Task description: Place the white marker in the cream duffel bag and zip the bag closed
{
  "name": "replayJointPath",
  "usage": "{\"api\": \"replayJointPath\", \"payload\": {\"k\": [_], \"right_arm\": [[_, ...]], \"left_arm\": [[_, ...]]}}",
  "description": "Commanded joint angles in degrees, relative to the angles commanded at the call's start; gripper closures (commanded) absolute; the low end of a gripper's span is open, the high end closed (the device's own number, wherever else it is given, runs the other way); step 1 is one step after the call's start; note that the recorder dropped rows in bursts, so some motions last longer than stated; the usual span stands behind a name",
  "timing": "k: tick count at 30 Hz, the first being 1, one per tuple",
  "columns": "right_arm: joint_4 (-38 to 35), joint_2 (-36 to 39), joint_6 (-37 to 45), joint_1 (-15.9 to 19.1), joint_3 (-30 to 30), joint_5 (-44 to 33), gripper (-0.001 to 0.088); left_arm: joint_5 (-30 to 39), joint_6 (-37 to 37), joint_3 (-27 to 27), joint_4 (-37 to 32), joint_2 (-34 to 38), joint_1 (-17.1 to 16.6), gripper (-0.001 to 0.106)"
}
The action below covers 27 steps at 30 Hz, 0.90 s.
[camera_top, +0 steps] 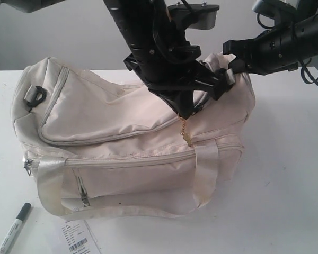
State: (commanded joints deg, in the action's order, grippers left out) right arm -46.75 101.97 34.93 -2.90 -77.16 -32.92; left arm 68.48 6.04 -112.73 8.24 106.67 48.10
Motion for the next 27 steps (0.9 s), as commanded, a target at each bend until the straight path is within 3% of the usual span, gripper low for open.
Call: {"api": "replayJointPath", "payload": {"k": [27], "right_arm": [[0.0, 0.0, 0.0, 0.0, 0.0, 0.0, 0.0868]], "left_arm": [[1.5, -1.9, 0.0, -2.8, 0.0, 0.0, 0.105]]}}
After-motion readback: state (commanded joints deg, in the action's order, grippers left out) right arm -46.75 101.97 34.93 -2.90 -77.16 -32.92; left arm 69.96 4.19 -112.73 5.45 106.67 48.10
